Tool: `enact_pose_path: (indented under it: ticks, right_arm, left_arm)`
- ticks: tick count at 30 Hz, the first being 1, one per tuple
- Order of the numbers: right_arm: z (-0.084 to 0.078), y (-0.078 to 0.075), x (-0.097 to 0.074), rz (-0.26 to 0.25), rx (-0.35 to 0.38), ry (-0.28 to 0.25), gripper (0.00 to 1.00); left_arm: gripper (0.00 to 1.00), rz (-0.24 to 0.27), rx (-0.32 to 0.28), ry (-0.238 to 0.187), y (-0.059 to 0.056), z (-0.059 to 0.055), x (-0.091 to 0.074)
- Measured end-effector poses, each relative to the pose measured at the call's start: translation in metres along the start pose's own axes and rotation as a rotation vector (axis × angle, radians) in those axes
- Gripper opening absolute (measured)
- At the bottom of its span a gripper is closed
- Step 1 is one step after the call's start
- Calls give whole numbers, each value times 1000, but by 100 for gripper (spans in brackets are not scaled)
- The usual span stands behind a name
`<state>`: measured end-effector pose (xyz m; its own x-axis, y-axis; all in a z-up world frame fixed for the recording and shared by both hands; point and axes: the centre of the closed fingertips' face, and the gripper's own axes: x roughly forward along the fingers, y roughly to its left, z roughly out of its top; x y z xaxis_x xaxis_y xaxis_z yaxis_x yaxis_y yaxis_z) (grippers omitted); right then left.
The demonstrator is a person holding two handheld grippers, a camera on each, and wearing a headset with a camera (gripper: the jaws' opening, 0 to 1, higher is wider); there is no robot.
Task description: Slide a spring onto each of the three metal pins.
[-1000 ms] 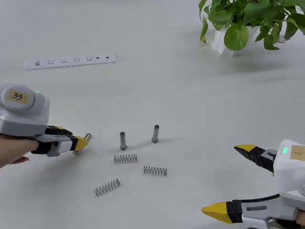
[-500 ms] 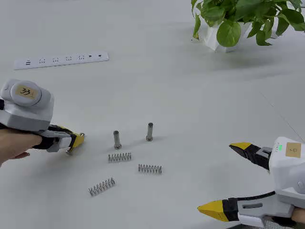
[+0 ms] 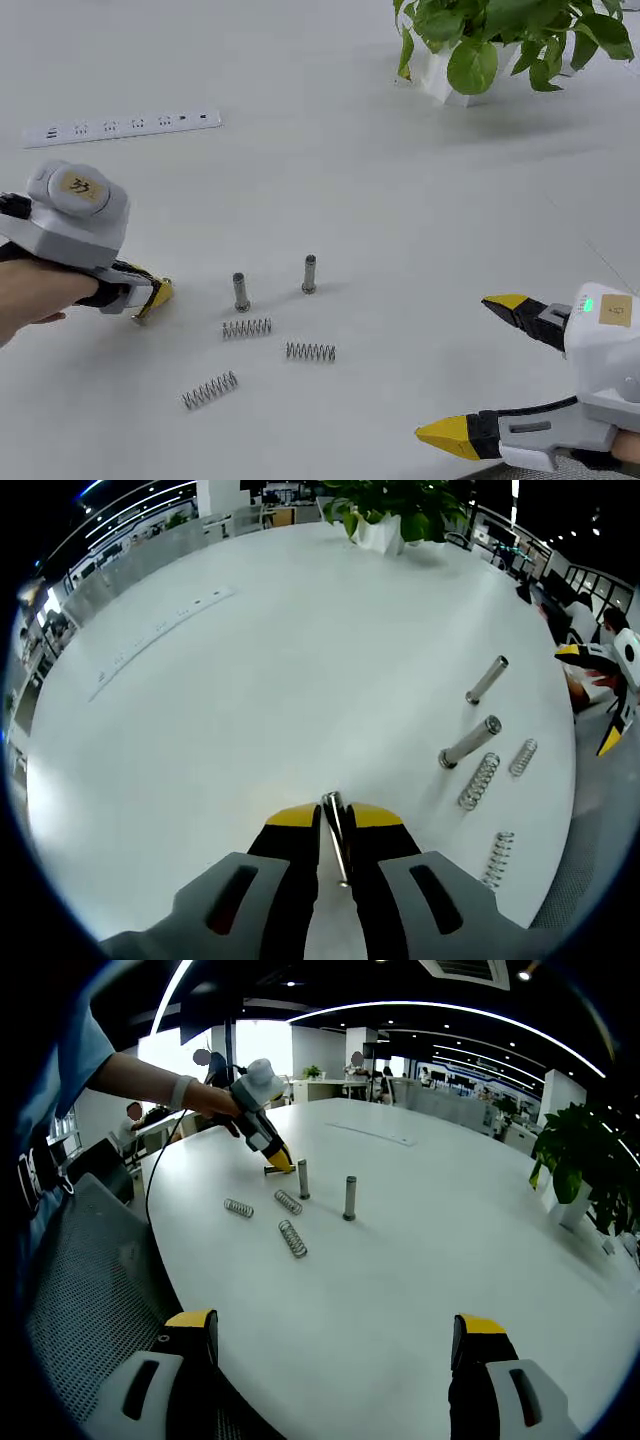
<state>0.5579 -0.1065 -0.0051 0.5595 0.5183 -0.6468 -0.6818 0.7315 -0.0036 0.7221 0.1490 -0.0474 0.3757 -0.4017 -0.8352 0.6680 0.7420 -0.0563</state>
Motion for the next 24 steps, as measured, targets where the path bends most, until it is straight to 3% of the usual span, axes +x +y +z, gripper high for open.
enact_pose_path:
  ticks: [10, 24]
  right_arm:
    - [0, 2, 1, 1, -6, 0, 97]
    - [1, 3, 1, 2, -6, -5, 97]
  left_arm:
    - [5, 58, 9, 37, 3, -1, 1]
    - [4, 58, -54, -12, 6, 0, 0]
